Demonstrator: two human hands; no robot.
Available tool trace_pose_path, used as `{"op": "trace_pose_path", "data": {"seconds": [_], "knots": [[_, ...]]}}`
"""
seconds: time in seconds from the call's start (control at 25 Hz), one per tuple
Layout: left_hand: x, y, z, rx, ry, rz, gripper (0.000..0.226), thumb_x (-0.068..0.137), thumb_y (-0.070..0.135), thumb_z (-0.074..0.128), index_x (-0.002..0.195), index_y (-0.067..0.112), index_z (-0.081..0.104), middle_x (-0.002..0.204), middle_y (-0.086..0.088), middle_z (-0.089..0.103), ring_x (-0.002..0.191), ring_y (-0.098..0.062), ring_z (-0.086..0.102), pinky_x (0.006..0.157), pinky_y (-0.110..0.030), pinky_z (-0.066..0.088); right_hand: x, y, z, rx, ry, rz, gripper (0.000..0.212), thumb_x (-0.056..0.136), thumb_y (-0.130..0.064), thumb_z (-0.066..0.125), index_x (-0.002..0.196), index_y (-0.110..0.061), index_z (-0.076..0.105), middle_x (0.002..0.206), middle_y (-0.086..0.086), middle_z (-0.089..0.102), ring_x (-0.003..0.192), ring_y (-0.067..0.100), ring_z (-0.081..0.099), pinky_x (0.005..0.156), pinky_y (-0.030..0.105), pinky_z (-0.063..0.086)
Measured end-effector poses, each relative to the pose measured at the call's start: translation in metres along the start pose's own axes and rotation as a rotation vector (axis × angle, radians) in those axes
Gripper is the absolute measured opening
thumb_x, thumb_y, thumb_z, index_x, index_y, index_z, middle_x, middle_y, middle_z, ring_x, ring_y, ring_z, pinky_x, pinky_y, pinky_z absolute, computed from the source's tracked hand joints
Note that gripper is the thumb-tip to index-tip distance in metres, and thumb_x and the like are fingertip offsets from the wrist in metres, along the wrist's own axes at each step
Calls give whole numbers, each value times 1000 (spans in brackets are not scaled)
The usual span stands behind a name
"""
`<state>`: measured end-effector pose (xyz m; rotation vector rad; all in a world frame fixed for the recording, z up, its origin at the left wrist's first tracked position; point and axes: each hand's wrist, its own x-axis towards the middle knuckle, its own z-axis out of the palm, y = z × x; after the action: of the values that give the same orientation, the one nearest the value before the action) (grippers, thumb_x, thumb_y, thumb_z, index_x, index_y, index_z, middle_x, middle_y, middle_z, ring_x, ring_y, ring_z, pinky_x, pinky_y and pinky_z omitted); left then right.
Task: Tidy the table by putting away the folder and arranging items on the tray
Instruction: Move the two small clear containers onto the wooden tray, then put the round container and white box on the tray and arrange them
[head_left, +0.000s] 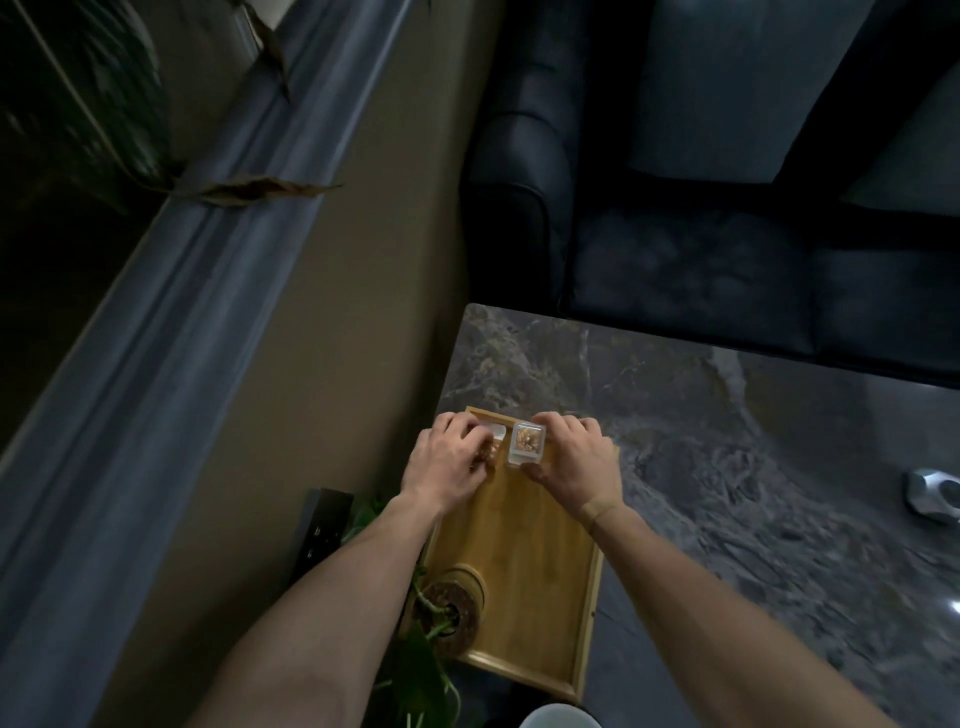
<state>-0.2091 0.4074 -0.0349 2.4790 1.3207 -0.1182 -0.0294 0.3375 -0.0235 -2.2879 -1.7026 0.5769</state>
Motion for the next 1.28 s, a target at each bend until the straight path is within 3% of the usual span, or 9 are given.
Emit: {"op": "trace_pose_path", "data": {"seconds": [0.2, 0.4, 0.64, 0.92, 1.08, 1.28], "knots": [[-6, 3, -3, -52, 9, -93, 47, 86, 37, 63, 129, 32, 45, 139, 2, 41, 127, -19, 41, 100, -38, 44, -11, 6, -4, -46, -30, 98, 72, 74, -53, 73, 135, -30, 42, 132, 0, 50, 118, 25, 47, 93, 43, 48], [-18, 10, -16, -78, -36, -201, 48, 87, 37, 62, 131, 31, 45, 132, 1, 45, 118, -18, 47, 96, -38, 47, -41, 16, -15, -212, -178, 153, 46, 82, -54, 59, 121, -29, 56, 128, 0, 56, 122, 25, 45, 95, 44, 45], [-38, 27, -43, -8, -237, -337, 33, 85, 39, 62, 116, 28, 56, 121, -2, 54, 107, -21, 54, 92, -41, 50, -77, 27, -46, -292, -397, 168, 43, 87, -51, 55, 126, -34, 55, 130, 0, 59, 123, 25, 47, 99, 44, 41], [-61, 74, -70, -123, -361, -128, 46, 82, 41, 69, 125, 31, 57, 125, 4, 56, 106, -13, 55, 88, -34, 50, -125, 62, -89, -202, -432, 204, 42, 89, -44, 59, 129, -31, 53, 135, 2, 57, 124, 25, 51, 99, 38, 46], [-78, 126, -75, -48, -377, 5, 47, 84, 42, 67, 128, 30, 55, 129, 1, 57, 113, -17, 55, 95, -36, 50, -180, 100, -112, -160, -375, 233, 43, 88, -43, 59, 129, -29, 53, 134, 1, 57, 123, 24, 53, 96, 35, 47], [-97, 205, -62, 37, -493, 186, 49, 86, 42, 66, 129, 21, 57, 128, -2, 61, 113, -20, 58, 90, -27, 45, -266, 159, -139, -156, -358, 345, 39, 92, -45, 53, 127, -28, 52, 133, 2, 58, 120, 25, 54, 95, 38, 48]]}}
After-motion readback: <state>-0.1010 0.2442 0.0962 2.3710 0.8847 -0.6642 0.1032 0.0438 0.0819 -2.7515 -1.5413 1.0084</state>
